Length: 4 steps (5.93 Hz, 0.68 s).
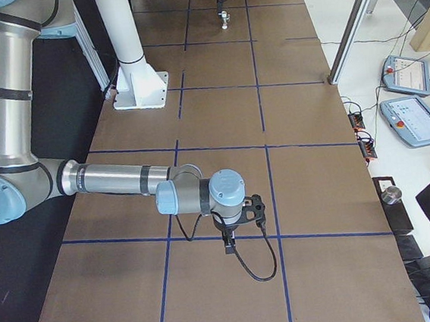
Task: Assemble PPR valve and pipe with both arms
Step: 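Hold the valve fitting in the left gripper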
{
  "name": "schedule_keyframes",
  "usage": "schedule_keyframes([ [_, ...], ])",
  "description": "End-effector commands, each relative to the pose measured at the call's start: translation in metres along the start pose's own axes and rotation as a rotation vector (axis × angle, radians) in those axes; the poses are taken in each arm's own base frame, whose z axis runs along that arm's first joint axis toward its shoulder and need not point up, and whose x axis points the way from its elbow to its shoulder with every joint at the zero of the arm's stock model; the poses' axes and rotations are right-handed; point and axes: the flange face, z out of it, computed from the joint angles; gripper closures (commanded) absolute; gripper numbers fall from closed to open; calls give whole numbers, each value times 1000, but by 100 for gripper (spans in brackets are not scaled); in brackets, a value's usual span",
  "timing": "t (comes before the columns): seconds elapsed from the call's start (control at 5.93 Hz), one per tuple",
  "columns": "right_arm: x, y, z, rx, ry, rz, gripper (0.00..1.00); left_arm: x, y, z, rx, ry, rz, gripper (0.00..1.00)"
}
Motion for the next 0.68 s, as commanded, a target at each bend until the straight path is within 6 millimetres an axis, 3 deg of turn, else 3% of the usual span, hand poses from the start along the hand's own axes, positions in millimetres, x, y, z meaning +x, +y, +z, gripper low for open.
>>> schedule_keyframes([
  [0.0,0,0,0,0,0,0,0,-2,0,1,-1,-2,5,16],
  [0.51,0,0,0,0,0,0,0,-7,-1,2,12,-22,2,16],
])
